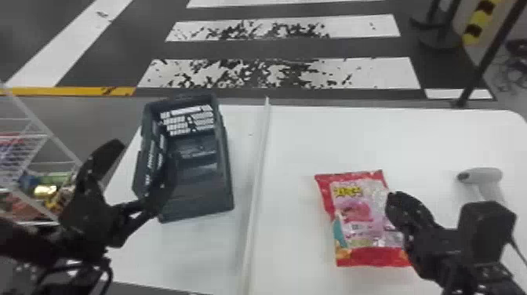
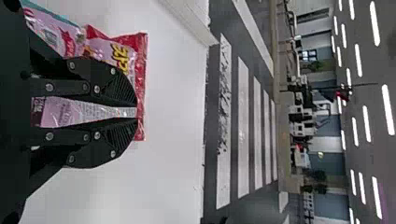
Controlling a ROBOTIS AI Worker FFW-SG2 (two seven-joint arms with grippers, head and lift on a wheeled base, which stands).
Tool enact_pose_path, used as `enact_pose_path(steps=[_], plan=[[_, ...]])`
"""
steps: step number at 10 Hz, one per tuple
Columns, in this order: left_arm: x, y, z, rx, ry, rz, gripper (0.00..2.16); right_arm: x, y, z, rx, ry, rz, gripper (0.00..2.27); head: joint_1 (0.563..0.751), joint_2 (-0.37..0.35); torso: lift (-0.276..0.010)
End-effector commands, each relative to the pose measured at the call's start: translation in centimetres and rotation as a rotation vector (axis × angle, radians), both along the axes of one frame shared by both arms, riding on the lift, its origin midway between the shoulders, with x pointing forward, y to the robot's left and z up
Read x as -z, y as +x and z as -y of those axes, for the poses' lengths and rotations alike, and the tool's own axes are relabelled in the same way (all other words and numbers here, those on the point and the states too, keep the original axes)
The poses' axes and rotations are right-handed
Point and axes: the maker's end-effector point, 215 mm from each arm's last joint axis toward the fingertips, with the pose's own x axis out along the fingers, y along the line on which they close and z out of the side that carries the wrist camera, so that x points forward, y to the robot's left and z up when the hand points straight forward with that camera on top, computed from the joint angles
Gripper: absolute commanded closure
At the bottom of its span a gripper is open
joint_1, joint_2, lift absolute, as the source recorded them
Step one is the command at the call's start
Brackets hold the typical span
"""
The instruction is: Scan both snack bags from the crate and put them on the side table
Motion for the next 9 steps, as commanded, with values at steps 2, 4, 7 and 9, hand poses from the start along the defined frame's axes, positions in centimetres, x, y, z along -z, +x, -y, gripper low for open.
enact_pose_path(steps=[2,4,7,9], plan=[[0.6,-0.3,-0.3,-0.005,-0.001,-0.004,0.08,2.0,-1.4,-1.2,-0.063,0.007,-0.097,2.25,0.695,0.199,-0.087],[1.1,-0.3,-0.2,-0.001,-0.005,-0.011,0.08,3.7,-1.7,-1.5,-0.077,0.001,-0.139,2.25,0.695,0.21,-0.087],[1.7,-0.5,-0.2,0.005,-0.008,-0.011,0.09,8.3,-3.7,-4.6,-0.15,-0.015,-0.229,2.25,0.695,0.24,-0.087],[2.0,-0.6,-0.3,0.003,-0.013,-0.011,0.09,9.2,-4.2,-5.7,-0.176,-0.03,-0.238,2.25,0.695,0.27,-0.087]])
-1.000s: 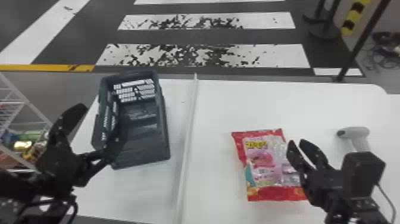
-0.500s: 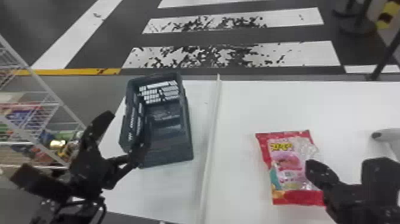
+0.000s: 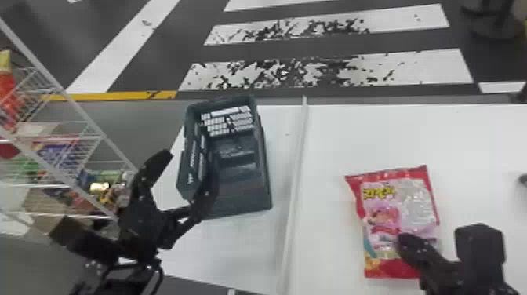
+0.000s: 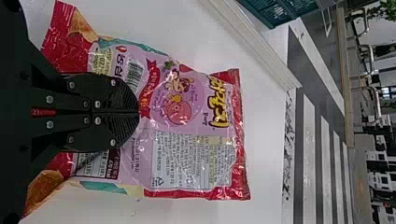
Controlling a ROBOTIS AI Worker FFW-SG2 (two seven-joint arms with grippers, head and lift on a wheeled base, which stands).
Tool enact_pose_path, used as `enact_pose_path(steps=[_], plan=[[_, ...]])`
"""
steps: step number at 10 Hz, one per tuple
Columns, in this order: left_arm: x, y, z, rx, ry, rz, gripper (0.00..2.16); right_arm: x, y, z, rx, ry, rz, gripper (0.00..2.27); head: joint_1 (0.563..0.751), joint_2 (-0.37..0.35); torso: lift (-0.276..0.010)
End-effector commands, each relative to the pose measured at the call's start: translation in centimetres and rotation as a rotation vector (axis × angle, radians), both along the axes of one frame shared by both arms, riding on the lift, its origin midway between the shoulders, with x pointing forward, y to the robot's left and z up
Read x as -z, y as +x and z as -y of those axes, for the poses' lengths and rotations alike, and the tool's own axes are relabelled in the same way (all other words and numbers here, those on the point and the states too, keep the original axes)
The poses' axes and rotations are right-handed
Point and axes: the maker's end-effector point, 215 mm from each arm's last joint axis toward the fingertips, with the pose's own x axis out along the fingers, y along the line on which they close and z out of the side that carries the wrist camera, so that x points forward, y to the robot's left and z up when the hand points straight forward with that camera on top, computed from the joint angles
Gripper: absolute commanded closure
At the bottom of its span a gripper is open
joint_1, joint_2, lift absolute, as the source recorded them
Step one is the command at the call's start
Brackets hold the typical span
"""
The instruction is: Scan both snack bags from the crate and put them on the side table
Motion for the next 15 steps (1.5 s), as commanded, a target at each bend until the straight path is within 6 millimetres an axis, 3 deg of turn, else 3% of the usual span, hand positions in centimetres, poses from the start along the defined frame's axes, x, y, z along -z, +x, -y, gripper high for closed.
enact_pose_path(steps=[1,3,4,6,10,15], plan=[[0.1,0.0,0.0,0.0,-0.002,0.0,0.09,-1.2,0.6,0.2,0.004,-0.004,0.03,2.25,0.695,0.285,-0.087],[0.3,-0.1,-0.1,-0.002,-0.003,-0.005,0.09,-5.8,1.6,0.9,0.021,-0.002,0.102,2.25,0.695,0.277,-0.087],[0.4,-0.1,-0.1,-0.003,-0.005,-0.004,0.09,-6.9,1.7,0.3,0.012,0.009,0.112,2.25,0.695,0.272,-0.087],[0.5,-0.1,0.2,0.003,-0.007,-0.005,0.09,-7.7,1.7,-3.0,-0.048,0.05,0.123,2.25,0.695,0.282,-0.087],[0.4,0.2,0.3,0.018,-0.003,-0.002,0.09,-5.4,2.1,-8.4,-0.16,0.058,0.095,2.25,0.695,0.35,-0.087],[0.5,0.7,0.0,0.027,-0.007,0.002,0.09,-2.6,3.9,-9.5,-0.196,-0.011,0.06,2.25,0.695,0.35,-0.087]])
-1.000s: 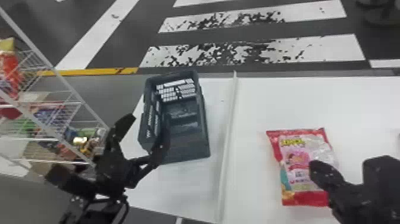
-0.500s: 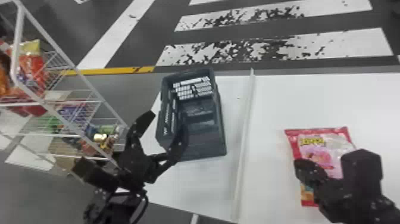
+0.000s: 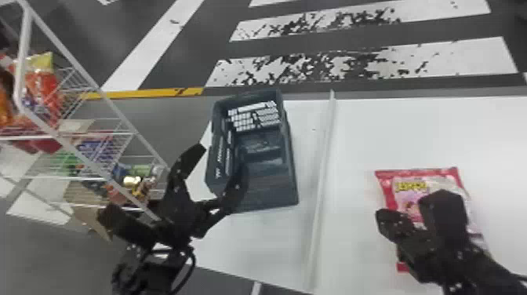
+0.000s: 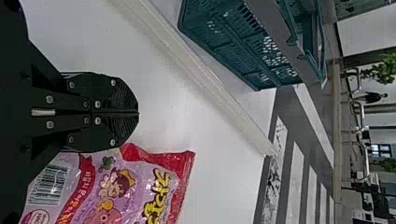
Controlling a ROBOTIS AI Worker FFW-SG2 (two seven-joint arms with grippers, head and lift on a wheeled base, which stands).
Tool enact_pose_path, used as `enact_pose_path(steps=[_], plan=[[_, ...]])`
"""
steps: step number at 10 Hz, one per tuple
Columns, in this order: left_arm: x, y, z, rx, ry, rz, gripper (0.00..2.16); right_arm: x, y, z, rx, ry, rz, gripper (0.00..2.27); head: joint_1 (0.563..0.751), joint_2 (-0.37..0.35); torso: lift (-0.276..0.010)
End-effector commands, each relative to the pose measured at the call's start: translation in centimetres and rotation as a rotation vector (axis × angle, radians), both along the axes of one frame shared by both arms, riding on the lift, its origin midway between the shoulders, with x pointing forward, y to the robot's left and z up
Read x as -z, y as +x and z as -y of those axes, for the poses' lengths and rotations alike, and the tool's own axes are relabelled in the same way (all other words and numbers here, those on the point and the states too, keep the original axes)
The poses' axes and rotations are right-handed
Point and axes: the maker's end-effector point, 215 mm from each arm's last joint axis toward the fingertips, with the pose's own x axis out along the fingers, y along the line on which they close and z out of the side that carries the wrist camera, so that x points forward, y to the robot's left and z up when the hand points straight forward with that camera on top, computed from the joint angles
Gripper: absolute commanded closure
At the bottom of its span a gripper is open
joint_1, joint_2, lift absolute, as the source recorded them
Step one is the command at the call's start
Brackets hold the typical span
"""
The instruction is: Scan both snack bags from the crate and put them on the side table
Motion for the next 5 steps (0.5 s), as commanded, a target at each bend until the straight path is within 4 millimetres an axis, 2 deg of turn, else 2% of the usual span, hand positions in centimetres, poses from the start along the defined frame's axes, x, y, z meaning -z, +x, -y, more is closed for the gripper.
enact_pose_path(steps=[1,5], plan=[[-0.2,0.0,-0.2,-0.002,-0.004,0.004,0.09,0.6,1.0,0.0,-0.001,-0.023,-0.005,2.25,0.695,0.35,-0.087],[-0.2,0.0,-0.4,-0.003,-0.003,0.005,0.09,1.2,2.6,1.5,0.015,-0.072,0.004,2.25,0.695,0.35,-0.087]])
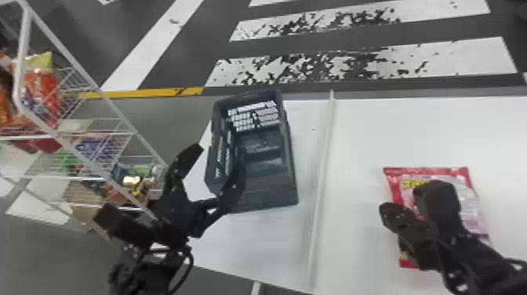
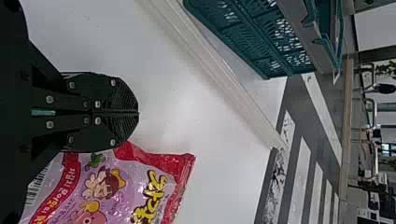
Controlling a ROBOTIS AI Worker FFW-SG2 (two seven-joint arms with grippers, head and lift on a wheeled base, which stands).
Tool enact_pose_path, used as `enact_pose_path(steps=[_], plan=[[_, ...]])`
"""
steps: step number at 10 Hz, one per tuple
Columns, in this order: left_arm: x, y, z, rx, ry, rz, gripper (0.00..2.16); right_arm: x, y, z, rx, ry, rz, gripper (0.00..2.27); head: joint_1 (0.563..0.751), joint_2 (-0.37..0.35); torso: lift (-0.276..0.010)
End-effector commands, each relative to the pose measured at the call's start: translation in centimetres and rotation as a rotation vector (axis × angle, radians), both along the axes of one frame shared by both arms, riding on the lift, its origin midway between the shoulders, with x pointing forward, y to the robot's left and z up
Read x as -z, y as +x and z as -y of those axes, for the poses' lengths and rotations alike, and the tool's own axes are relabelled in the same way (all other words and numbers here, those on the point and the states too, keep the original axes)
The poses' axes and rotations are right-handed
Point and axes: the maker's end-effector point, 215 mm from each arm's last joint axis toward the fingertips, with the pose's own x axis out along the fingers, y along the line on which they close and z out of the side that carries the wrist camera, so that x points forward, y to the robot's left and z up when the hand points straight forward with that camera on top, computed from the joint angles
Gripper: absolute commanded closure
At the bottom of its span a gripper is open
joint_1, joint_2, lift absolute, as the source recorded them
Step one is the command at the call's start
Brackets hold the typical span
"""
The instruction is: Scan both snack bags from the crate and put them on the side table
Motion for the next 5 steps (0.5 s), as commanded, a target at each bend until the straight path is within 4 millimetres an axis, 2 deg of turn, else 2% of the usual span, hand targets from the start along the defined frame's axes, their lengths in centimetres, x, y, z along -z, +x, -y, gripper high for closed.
enact_pose_path(steps=[1,5], plan=[[0.0,0.0,0.0,0.001,0.0,-0.001,0.09,0.2,0.5,1.1,0.011,-0.023,0.006,2.25,0.695,0.35,-0.087],[0.1,0.0,0.2,0.005,-0.003,-0.004,0.09,0.5,1.9,4.0,0.049,-0.05,0.01,2.25,0.695,0.333,-0.087]])
